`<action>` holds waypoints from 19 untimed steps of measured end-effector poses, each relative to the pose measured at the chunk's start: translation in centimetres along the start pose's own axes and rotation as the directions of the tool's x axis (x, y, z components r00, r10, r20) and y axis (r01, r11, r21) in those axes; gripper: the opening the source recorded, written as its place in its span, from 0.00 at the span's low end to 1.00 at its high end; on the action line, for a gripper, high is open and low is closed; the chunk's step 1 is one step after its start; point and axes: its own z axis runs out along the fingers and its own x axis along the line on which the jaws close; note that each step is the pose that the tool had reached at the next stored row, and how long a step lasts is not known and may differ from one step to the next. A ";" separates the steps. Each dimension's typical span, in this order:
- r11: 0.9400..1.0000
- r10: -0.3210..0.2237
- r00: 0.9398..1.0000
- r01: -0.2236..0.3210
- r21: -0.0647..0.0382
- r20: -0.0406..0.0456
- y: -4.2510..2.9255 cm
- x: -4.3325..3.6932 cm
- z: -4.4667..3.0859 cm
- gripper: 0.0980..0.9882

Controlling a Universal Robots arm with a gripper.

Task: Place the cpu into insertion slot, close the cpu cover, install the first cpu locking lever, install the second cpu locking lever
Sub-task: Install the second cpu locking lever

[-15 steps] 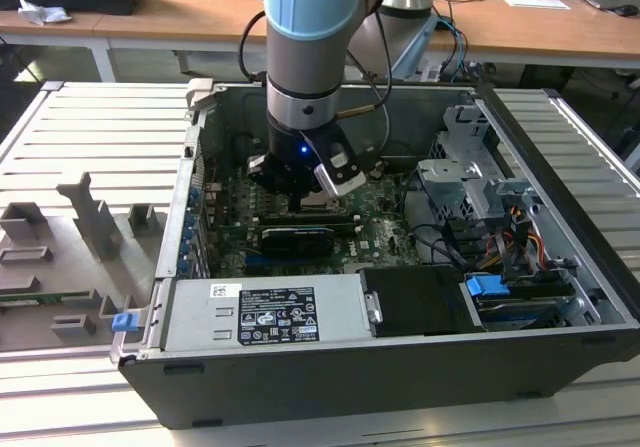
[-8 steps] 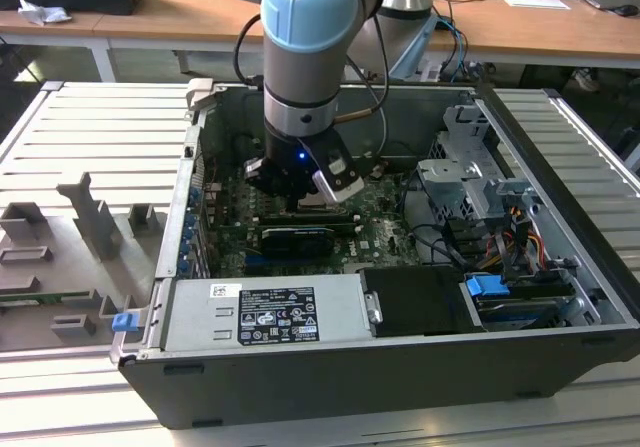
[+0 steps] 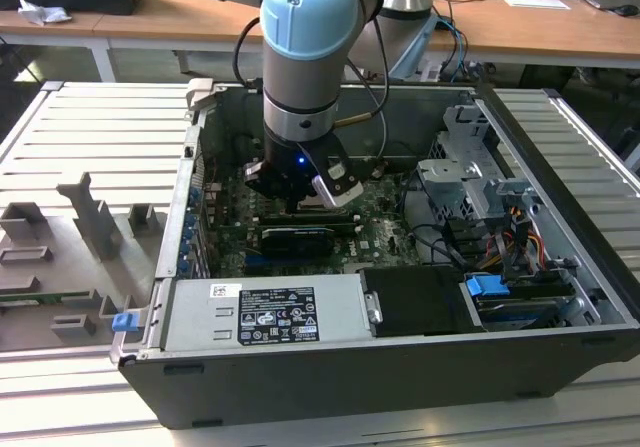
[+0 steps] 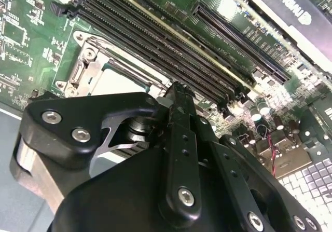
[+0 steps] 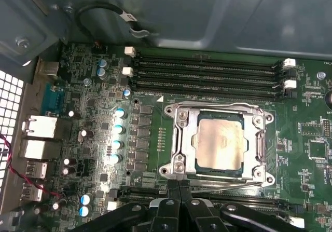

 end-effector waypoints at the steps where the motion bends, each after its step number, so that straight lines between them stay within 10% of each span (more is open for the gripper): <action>1: 1.000 0.000 1.000 0.000 -0.008 0.001 -0.05 0.05 0.02 0.01; 19: 0.999 -0.001 1.000 0.001 -0.042 0.003 -0.65 0.46 1.32 0.01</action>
